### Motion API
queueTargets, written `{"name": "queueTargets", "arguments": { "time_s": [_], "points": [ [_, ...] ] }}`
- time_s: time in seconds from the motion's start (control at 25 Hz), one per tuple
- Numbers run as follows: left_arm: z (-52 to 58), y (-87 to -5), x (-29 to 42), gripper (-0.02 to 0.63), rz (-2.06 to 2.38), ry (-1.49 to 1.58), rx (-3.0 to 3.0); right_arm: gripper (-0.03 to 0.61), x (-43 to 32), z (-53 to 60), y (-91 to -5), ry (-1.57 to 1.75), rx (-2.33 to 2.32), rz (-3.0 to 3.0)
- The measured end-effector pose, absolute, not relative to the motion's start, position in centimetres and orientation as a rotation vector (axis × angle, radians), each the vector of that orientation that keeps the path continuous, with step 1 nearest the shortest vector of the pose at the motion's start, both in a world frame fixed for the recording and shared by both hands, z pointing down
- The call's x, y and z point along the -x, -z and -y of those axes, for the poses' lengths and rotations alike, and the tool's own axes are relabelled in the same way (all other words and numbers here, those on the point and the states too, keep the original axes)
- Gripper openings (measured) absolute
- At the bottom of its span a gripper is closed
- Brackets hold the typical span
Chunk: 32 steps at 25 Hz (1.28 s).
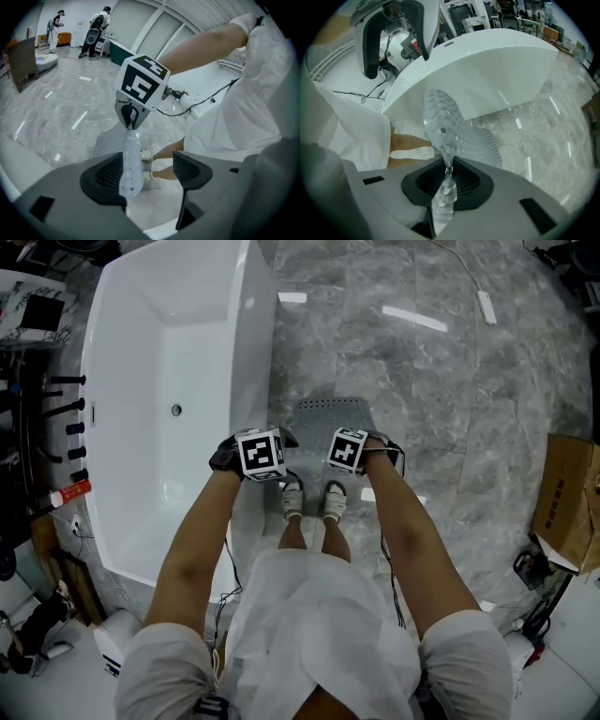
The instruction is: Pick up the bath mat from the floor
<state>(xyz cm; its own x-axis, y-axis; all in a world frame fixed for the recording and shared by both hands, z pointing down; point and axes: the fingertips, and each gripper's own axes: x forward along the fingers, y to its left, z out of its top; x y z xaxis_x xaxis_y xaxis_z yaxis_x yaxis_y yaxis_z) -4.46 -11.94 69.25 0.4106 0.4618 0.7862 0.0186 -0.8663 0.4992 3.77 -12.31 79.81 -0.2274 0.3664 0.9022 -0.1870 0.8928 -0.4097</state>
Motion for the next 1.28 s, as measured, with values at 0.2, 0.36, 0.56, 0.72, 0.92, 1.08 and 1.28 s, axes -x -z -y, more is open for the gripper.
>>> {"name": "queueTargets", "arguments": {
  "time_s": [0.2,0.36,0.56,0.72,0.92,1.08,1.28],
  "points": [
    [13.2,-68.6,3.9,0.339,-0.421,-1.489,-2.284,0.066,-3.2,12.8,-77.0,-0.502,0.139,1.741],
    [13.9,-67.9,2.8,0.351,-0.430,-1.495,-2.316,0.066,-3.1,13.7,-74.8,-0.497,0.111,1.750],
    [13.5,-68.3,1.7,0.359,-0.435,-1.532,-2.313,0.066,-2.7,13.8,-71.8,-0.503,0.125,1.757],
    [12.6,-70.0,1.4,0.370,-0.427,-1.614,-2.299,0.066,-2.1,13.4,-69.7,-0.499,0.140,1.764],
    [11.1,-70.0,0.9,0.370,-0.527,-1.676,-2.288,0.066,-1.4,11.9,-67.5,-0.523,0.185,1.793],
    [9.8,-70.2,0.9,0.359,-0.563,-1.691,-2.275,0.066,-1.5,10.8,-66.6,-0.538,0.199,1.806],
    [9.3,-69.6,0.9,0.184,-0.569,-1.740,-2.323,0.066,-1.8,9.8,-65.2,-0.559,0.201,1.824]
  ]
}}
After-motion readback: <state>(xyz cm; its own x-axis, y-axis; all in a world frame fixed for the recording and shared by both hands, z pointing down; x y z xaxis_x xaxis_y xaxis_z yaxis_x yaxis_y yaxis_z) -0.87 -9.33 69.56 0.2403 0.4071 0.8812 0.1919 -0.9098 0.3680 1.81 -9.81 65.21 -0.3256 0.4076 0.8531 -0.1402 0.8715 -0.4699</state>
